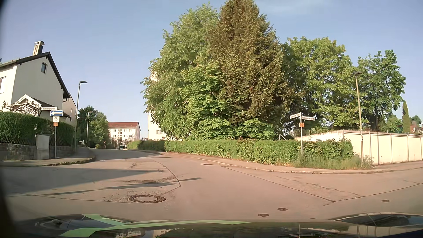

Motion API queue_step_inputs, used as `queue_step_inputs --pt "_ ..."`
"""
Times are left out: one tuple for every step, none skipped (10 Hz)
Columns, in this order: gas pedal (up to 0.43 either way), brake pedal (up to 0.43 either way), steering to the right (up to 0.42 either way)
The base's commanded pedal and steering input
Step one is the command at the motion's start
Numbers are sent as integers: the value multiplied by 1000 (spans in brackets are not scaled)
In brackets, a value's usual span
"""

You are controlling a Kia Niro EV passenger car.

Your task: Follow the waypoints while adhering to traffic rules and regulations

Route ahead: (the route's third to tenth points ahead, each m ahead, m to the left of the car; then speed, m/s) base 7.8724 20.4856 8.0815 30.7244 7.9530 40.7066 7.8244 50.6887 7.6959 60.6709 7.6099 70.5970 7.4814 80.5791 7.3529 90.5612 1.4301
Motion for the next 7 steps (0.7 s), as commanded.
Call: queue_step_inputs --pt "87 0 -285" --pt "87 0 -317" --pt "87 0 -356" --pt "98 0 -418" --pt "98 0 -496" --pt "110 0 -535" --pt "110 0 -571"
